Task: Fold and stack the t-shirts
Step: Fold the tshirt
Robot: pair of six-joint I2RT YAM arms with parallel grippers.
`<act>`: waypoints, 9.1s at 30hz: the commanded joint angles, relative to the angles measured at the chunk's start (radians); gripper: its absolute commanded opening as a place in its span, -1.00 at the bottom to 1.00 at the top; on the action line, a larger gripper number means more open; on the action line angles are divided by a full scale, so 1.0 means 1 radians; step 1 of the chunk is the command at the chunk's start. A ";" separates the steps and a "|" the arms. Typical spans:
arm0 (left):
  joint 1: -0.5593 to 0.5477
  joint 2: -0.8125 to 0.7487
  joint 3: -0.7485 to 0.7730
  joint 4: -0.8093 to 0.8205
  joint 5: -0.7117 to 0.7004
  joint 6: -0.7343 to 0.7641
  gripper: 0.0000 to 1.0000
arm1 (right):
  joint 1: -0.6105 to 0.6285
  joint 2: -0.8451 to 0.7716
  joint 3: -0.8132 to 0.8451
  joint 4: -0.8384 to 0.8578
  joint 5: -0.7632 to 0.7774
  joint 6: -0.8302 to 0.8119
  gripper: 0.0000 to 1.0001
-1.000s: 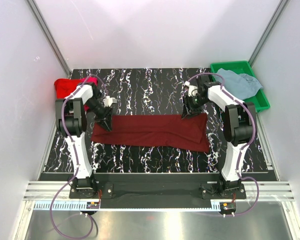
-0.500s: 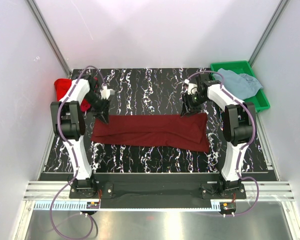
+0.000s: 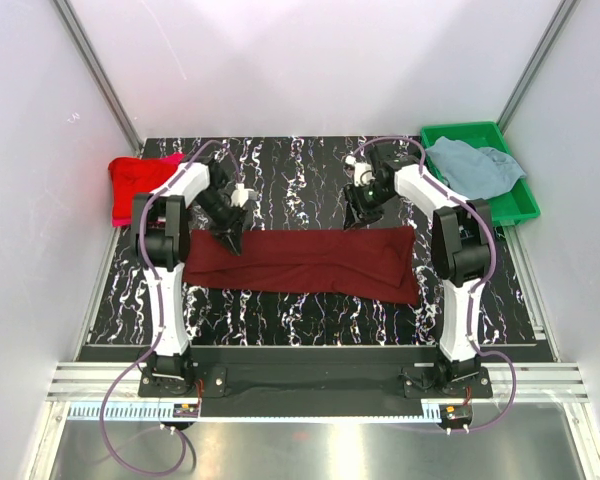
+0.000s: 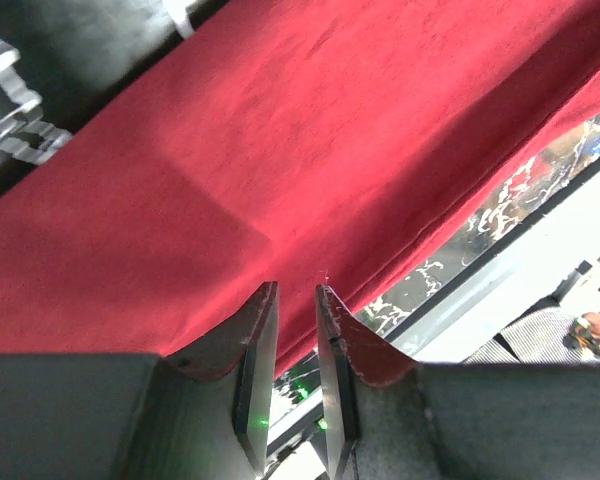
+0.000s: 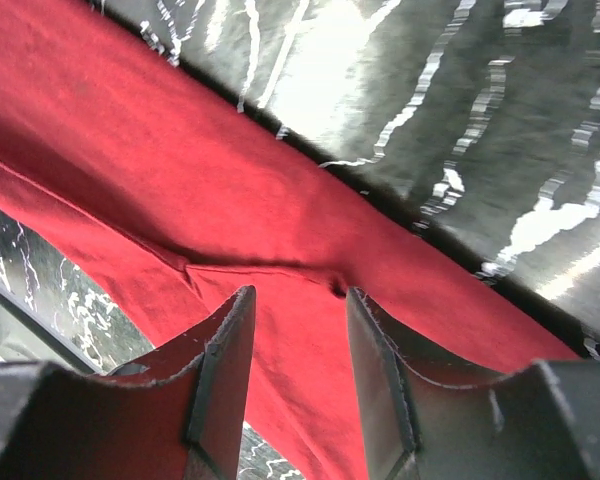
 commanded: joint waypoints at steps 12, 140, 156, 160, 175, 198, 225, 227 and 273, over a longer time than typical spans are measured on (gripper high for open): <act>-0.024 0.017 -0.001 -0.203 0.079 0.005 -0.49 | 0.049 0.034 0.019 -0.008 0.080 -0.038 -0.03; -0.049 0.072 0.045 -0.204 0.212 0.032 -0.49 | -0.025 -0.261 -0.271 -0.037 0.275 -0.043 -0.06; -0.047 0.066 0.033 -0.204 0.226 0.045 -0.49 | -0.026 -0.379 -0.418 -0.129 0.211 -0.032 -0.91; -0.047 0.068 0.020 -0.204 0.232 0.055 -0.50 | -0.025 -0.434 -0.440 -0.173 0.175 0.008 -0.92; -0.049 0.083 0.074 -0.204 0.234 0.025 -0.49 | -0.025 -0.539 -0.427 -0.056 0.241 0.059 0.01; -0.047 0.072 0.046 -0.204 0.256 0.032 -0.49 | -0.025 -0.310 -0.363 -0.060 0.250 -0.060 -0.10; -0.047 0.075 0.062 -0.204 0.263 0.028 -0.49 | 0.046 -0.559 -0.526 -0.198 0.060 0.208 -1.00; -0.047 0.075 0.059 -0.204 0.263 0.028 -0.49 | 0.047 -0.556 -0.526 -0.204 0.054 0.198 -1.00; -0.044 0.216 0.102 -0.166 0.039 -0.019 -0.50 | -0.120 0.170 0.118 -0.065 0.191 0.003 0.82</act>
